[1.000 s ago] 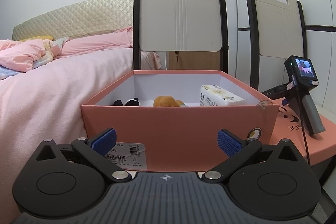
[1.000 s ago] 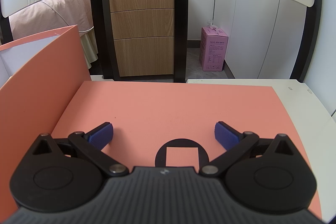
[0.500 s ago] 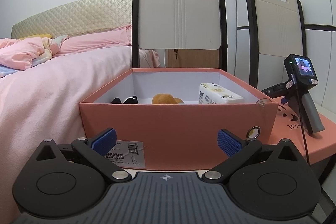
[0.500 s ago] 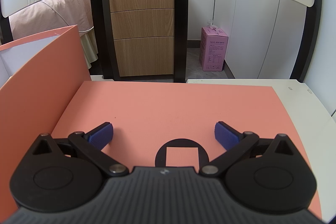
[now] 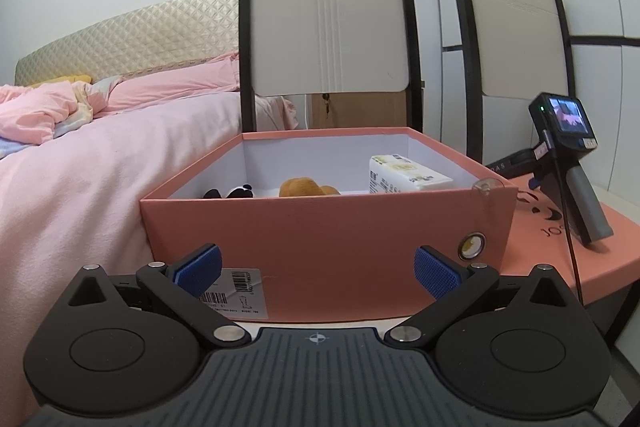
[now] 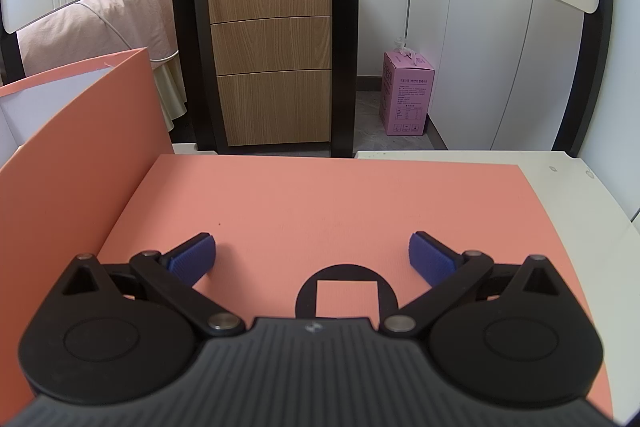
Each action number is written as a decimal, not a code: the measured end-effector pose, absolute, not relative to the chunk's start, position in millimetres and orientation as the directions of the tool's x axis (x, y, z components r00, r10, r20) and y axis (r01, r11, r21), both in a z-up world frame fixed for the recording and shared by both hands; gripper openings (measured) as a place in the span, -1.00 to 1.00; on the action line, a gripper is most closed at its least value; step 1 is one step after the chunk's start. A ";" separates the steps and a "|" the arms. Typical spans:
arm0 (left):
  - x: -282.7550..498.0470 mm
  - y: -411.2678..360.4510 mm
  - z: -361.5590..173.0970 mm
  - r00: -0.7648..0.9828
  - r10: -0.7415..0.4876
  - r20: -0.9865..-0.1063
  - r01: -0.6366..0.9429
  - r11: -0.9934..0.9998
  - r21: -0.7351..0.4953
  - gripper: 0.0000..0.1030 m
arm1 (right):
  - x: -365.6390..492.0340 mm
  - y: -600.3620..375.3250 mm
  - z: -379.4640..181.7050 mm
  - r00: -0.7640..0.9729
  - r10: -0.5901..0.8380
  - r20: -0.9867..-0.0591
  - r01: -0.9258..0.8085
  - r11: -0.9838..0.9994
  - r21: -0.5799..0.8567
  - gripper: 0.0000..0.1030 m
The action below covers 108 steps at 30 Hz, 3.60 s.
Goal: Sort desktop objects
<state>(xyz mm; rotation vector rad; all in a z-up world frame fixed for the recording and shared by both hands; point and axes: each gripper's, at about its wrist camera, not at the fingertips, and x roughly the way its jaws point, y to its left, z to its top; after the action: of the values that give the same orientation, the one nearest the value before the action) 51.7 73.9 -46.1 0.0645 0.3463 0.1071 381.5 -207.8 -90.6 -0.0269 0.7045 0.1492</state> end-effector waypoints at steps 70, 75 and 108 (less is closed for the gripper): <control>54.2 87.9 -42.1 0.931 0.120 -0.344 -0.115 0.993 0.035 1.00 | 381.5 -207.5 -90.7 0.752 0.127 -0.647 -0.146 0.989 0.026 1.00; 53.9 87.6 -42.7 0.932 0.118 -0.343 -0.113 0.993 0.035 1.00 | 381.5 -207.5 -90.7 0.752 0.127 -0.647 -0.146 0.989 0.026 1.00; 54.6 71.5 -52.8 0.925 0.118 -0.361 -0.089 0.991 0.095 1.00 | 381.8 -207.4 -90.7 0.752 0.127 -0.647 -0.145 0.989 0.025 1.00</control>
<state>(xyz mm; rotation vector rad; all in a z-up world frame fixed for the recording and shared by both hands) 54.6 71.5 -52.8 0.0773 0.3748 0.1065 381.8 -207.4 -90.7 -0.0271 0.7047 0.1488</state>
